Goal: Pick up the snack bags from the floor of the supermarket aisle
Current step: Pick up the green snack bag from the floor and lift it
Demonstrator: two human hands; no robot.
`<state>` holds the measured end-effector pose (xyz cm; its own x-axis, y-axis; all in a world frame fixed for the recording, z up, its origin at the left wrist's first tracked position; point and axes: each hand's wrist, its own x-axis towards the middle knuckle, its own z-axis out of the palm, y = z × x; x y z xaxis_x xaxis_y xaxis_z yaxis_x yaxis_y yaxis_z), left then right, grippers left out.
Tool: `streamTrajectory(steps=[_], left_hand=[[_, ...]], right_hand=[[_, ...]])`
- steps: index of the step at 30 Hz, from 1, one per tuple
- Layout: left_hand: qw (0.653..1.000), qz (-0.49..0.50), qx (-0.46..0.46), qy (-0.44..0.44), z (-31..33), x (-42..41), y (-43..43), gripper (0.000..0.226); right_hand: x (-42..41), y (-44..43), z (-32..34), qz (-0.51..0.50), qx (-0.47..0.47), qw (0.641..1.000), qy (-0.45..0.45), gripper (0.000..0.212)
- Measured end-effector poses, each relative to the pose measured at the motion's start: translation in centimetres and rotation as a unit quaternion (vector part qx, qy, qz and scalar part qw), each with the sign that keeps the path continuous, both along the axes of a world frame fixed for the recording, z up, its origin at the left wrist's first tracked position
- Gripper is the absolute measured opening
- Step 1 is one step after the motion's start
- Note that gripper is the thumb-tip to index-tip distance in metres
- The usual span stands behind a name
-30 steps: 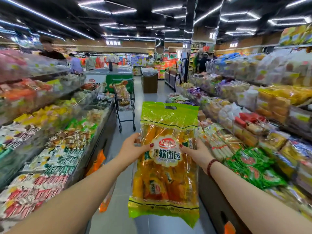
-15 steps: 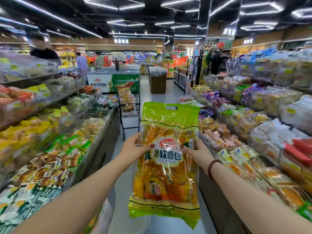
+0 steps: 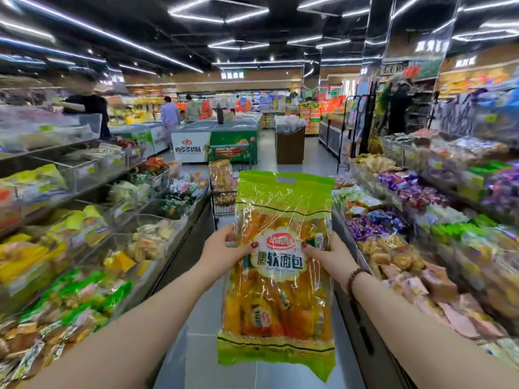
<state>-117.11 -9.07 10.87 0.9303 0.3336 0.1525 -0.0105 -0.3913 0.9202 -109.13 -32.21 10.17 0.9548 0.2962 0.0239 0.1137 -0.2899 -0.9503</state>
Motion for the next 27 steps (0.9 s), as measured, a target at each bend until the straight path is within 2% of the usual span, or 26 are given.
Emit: streamTrajectory(steps=[3,6,7,10,14,18,23,27], left_hand=[[1.000,-0.004,0.003,0.003,-0.7,6.9,1.9,0.042],[1.000,-0.005,0.015,0.001,-1.5,14.3,4.1,0.082],[1.000,-0.006,0.013,0.001,-1.6,16.8,4.8,0.084],[1.000,-0.001,-0.007,0.007,-1.9,24.4,7.1,0.070],[1.000,-0.004,-0.020,0.014,-1.6,34.3,9.7,0.097],[1.000,-0.004,-0.020,0.020,-1.4,42.9,11.0,0.077],[0.999,0.023,-0.024,0.009,-2.2,54.0,13.0,0.080],[0.999,0.049,-0.022,0.007,-2.4,63.4,13.8,0.077]], right_hand=[[6.7,1.6,-0.6,-0.006,0.003,1.000,0.004,0.070],[13.8,3.8,-1.1,-0.005,0.012,1.000,0.002,0.060],[16.3,4.6,-1.2,-0.006,0.007,1.000,-0.002,0.062],[23.7,6.9,-0.7,-0.007,-0.010,1.000,-0.006,0.074],[33.1,9.2,0.0,-0.011,-0.018,1.000,-0.010,0.082],[42.0,10.8,-0.2,-0.016,-0.027,1.000,-0.001,0.083],[53.7,13.5,-0.7,0.000,-0.039,0.999,-0.012,0.077],[64.6,15.3,-1.1,0.032,-0.032,0.999,-0.011,0.080]])
